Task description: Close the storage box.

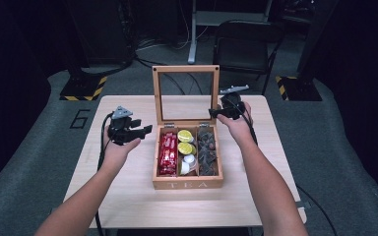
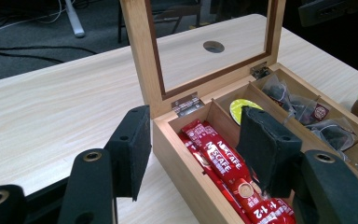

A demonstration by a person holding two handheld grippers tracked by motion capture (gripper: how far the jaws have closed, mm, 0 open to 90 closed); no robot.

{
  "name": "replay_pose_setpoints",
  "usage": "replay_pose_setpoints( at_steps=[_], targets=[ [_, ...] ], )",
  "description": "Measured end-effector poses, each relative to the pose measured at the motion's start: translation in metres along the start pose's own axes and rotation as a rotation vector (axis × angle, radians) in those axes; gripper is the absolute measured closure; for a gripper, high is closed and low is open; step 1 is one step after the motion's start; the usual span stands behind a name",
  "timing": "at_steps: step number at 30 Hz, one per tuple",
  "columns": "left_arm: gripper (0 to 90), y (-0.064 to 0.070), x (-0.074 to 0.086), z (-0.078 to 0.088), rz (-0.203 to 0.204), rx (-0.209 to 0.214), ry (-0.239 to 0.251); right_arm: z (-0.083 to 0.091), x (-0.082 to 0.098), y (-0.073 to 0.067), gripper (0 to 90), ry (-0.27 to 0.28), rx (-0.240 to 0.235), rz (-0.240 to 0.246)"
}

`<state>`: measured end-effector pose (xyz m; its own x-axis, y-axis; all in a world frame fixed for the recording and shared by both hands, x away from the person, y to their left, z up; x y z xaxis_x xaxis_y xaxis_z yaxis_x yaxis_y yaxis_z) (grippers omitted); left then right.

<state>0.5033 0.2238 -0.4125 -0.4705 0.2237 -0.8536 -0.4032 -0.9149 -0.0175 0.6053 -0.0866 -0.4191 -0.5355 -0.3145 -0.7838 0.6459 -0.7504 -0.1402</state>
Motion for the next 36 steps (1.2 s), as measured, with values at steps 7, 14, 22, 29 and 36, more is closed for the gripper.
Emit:
replay_pose_setpoints(
  at_steps=[7, 14, 22, 29, 36],
  targets=[
    [44.1, 0.0, 0.001, 0.003, 0.011, -0.006, 0.007, -0.006, -0.005, 0.001, 33.4, -0.007, 0.003, 0.018],
    [44.2, -0.005, 0.003, 0.009, 0.021, -0.014, 0.012, -0.013, -0.011, 0.001, 33.1, -0.006, 0.015, 0.004],
    [44.1, -0.01, 0.008, 0.014, 0.034, -0.031, 0.005, -0.02, -0.009, 0.009, 33.3, -0.01, 0.024, -0.008],
    [44.1, -0.012, 0.008, 0.017, 0.036, -0.042, 0.006, -0.024, -0.015, 0.008, 33.5, -0.011, 0.013, 0.006],
    [44.1, -0.01, 0.009, 0.018, 0.035, -0.039, 0.004, -0.029, -0.02, 0.004, 33.4, -0.019, 0.01, 0.019]
  ],
)
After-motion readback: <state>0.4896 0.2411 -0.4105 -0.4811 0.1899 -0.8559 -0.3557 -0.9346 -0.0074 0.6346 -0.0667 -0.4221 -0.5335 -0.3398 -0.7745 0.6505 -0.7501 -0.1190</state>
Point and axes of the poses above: each handheld gripper's, and its own axes: z roughly backward along the jaws, x roughly out of its underside, y roughly to its right, the point moved 6 cm from there along -z, roughly forward along the jaws, and after that the axes turned 11 degrees about -x, right-handed, at the moved point
